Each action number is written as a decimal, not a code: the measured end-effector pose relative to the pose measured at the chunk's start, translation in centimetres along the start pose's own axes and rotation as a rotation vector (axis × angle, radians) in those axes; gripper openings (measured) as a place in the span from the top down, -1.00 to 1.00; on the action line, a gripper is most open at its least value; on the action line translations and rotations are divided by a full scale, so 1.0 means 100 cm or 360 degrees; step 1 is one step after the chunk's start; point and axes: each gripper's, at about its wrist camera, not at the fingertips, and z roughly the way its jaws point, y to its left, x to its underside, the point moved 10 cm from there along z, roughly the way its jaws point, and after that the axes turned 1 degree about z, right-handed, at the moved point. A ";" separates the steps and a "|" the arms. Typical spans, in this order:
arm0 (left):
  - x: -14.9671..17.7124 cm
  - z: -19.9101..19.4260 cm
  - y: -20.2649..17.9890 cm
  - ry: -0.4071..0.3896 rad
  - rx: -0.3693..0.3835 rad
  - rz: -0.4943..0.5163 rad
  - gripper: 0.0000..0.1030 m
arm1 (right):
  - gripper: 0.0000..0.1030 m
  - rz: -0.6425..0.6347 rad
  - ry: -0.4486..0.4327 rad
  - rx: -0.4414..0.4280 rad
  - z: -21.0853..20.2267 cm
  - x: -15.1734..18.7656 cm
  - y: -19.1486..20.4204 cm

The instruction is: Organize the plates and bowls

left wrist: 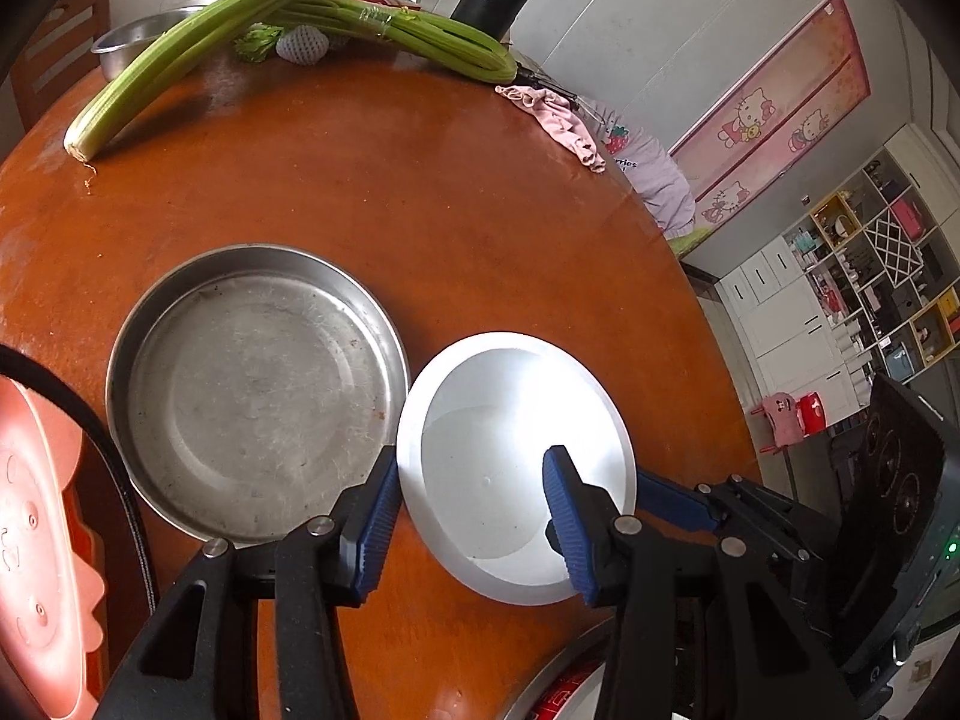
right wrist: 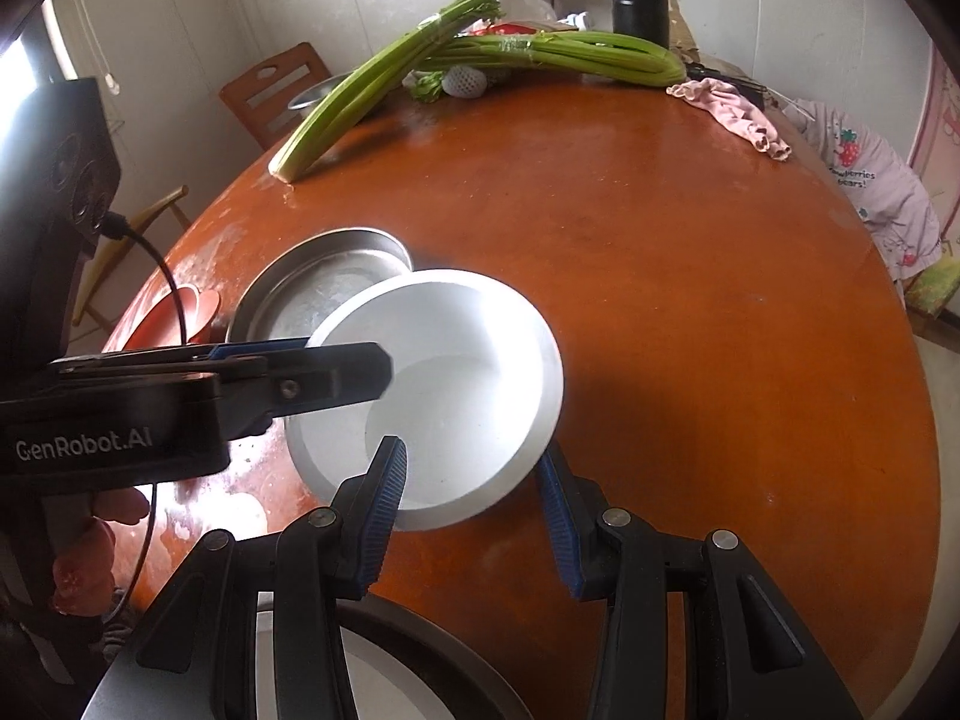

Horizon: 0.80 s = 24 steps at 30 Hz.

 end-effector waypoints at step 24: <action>0.008 -0.038 -0.019 -0.0125 -0.0003 0.0083 0.09 | 0.07 -0.0021 -0.0137 -0.0017 -0.041 -0.001 0.013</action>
